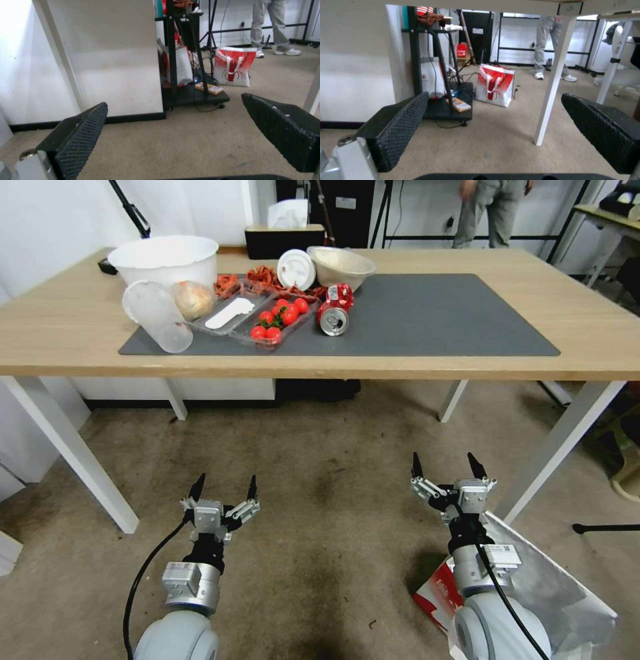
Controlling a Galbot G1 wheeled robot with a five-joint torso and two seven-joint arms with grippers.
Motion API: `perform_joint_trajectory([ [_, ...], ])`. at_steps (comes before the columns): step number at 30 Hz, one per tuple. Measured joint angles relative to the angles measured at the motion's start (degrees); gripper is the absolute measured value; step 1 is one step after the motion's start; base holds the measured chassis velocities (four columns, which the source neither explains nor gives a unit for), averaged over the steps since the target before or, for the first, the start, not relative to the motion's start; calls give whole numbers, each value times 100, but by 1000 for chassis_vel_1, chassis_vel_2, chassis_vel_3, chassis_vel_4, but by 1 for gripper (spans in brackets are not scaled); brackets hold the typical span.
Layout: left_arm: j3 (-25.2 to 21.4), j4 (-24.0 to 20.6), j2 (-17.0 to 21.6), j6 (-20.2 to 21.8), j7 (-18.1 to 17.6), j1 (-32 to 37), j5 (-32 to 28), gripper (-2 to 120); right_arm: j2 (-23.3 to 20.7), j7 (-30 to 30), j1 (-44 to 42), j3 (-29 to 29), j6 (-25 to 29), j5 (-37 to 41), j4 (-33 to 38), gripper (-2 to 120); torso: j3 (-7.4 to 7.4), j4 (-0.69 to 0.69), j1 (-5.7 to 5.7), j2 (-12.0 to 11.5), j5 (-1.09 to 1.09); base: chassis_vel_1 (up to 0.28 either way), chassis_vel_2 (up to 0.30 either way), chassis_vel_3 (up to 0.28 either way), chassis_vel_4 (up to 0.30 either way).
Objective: Pick up the food delivery bag from the floor and place it on the table.
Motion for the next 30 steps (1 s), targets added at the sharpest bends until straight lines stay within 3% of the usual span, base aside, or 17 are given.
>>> perform_joint_trajectory([
  [30, 16, 8, -16, -41, 4, 48, 72, 100, -1, 28, -41, -2, 44, -54, 51, 100, -516, 0, -169, -686, 1, 0, 0, 0, 0],
])
